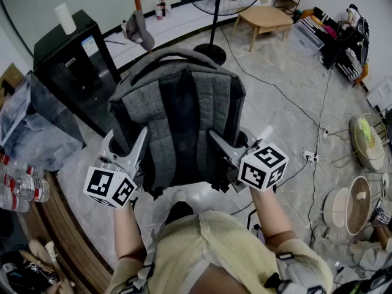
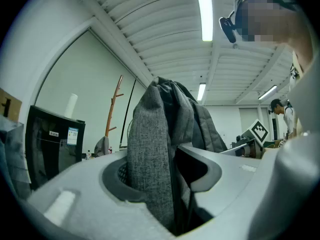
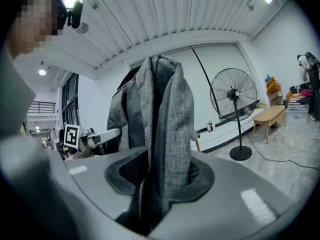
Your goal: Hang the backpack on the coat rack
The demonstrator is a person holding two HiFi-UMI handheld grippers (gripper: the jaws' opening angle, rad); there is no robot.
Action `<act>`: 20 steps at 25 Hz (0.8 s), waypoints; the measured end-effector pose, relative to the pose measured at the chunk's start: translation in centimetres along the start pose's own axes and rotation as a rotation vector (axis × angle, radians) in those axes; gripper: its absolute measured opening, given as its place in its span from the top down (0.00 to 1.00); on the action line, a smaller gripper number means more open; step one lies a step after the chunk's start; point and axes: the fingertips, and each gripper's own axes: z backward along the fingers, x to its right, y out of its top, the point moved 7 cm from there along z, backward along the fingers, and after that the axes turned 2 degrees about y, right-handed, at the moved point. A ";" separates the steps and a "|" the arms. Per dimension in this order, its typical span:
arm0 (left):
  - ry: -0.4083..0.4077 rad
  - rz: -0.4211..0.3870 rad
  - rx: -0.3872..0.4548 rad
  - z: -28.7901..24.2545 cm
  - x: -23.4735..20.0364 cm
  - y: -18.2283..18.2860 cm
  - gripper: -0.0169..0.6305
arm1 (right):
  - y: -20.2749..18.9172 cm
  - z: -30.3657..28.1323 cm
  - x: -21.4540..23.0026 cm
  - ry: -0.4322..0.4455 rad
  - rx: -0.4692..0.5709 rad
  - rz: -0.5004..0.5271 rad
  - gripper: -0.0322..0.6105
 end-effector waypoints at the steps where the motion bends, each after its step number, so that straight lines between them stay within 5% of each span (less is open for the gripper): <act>1: 0.016 -0.002 0.001 0.1 0.0 0.0 0.69 | -0.1 -0.1 -0.1 0.005 -0.003 -0.005 0.75; 7: 0.071 0.039 0.011 0.7 -0.6 -0.8 0.70 | -0.4 -0.7 -0.4 0.010 -0.028 0.002 0.75; 20: 0.125 0.080 -0.025 -0.3 -10.4 0.3 0.71 | 0.8 -10.7 -1.8 0.016 -0.036 0.025 0.73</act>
